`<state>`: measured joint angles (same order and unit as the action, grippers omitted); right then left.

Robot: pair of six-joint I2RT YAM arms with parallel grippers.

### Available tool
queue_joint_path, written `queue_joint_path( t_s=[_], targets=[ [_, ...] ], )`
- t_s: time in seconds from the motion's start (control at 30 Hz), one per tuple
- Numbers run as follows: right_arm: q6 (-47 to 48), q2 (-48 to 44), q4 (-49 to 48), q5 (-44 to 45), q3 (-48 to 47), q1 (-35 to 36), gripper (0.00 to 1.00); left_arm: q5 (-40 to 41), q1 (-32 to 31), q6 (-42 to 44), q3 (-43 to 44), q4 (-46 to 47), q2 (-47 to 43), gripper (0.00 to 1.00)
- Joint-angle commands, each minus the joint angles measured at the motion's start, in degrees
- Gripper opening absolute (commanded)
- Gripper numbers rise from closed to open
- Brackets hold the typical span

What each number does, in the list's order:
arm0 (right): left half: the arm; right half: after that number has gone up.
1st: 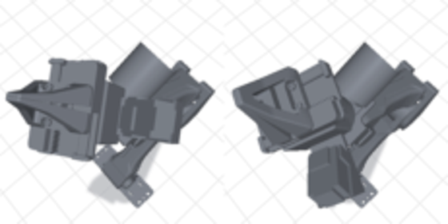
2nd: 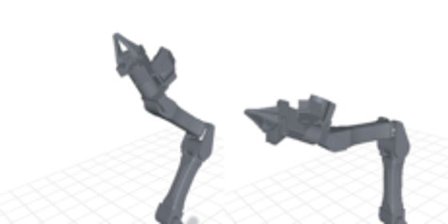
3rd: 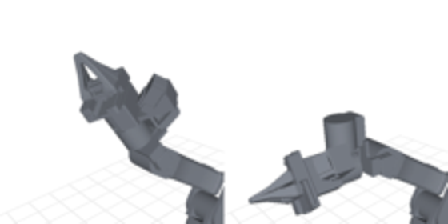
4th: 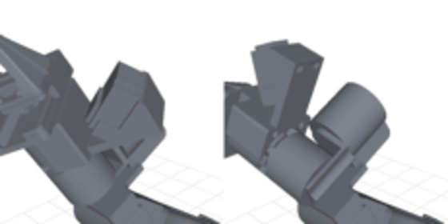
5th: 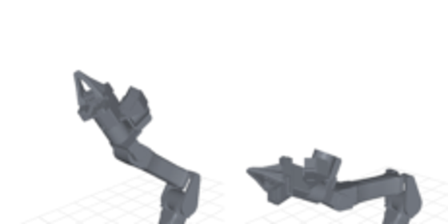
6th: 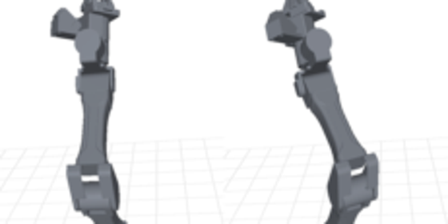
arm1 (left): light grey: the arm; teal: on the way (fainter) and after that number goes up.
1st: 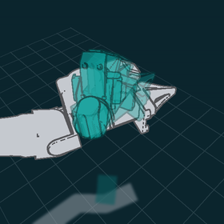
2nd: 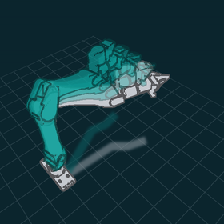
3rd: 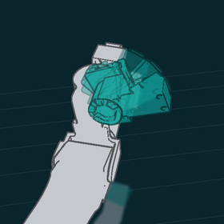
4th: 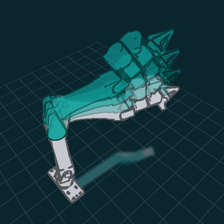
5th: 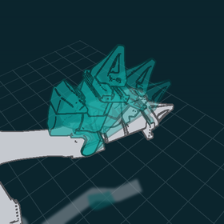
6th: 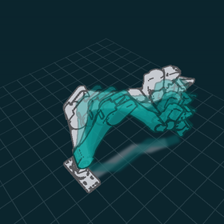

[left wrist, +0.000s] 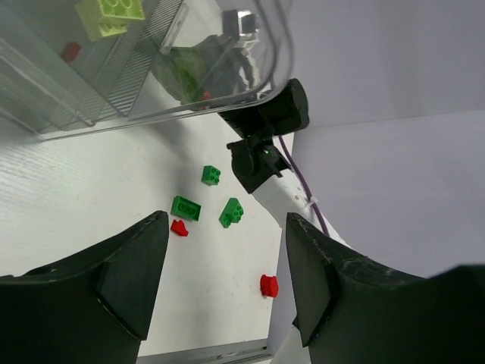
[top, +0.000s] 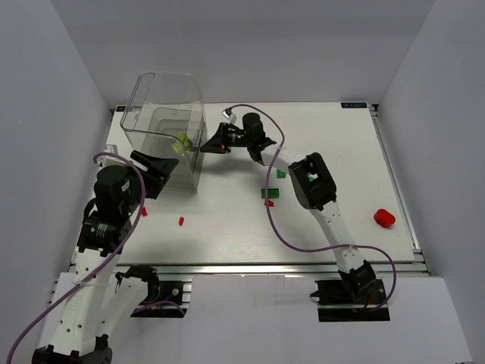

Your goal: Sort the legos into containers by color

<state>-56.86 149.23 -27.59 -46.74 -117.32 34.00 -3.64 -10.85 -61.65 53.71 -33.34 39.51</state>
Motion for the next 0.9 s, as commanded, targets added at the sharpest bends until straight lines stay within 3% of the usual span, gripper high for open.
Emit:
queue_joint_path(
  t_s=[0.0, 0.23, 0.53, 0.6, 0.67, 0.7, 0.77, 0.87],
  targets=[
    [2.0, -4.0, -7.2, -2.7, 5.1, -1.2, 0.0, 0.4, -0.2, -1.3, -2.0, 0.7, -0.6, 0.72],
    [1.3, -9.4, -11.5, -4.0, 14.3, -4.2, 0.0, 2.8, -0.2, -4.3, -6.5, 0.4, -2.3, 0.7],
    [3.0, -12.5, -11.6, -5.3, 18.8, -7.4, 0.0, 7.1, 0.4, -4.8, -8.0, -4.0, 0.3, 0.77],
    [3.5, -12.2, -11.0, -5.8, 18.1, -7.5, 0.13, 7.5, 0.4, -4.8, -9.1, -3.7, 0.5, 0.78],
    [3.7, -11.5, -10.5, -6.9, 16.8, -7.2, 0.37, 7.8, 0.4, -5.1, -9.5, -3.7, 1.0, 0.78],
    [3.9, -11.6, -10.5, -7.0, 16.7, -7.5, 0.44, 7.9, 0.4, -5.2, -9.5, -4.0, 1.9, 0.79],
    [4.6, -12.1, -10.1, -7.8, 17.1, -7.4, 0.53, 8.4, 0.4, -5.4, -9.2, -5.1, 3.0, 0.79],
    [7.9, -13.8, -5.9, -8.1, 18.3, -8.1, 0.58, 9.9, 0.4, -7.0, -8.3, -7.3, 5.7, 0.77]
  ],
)
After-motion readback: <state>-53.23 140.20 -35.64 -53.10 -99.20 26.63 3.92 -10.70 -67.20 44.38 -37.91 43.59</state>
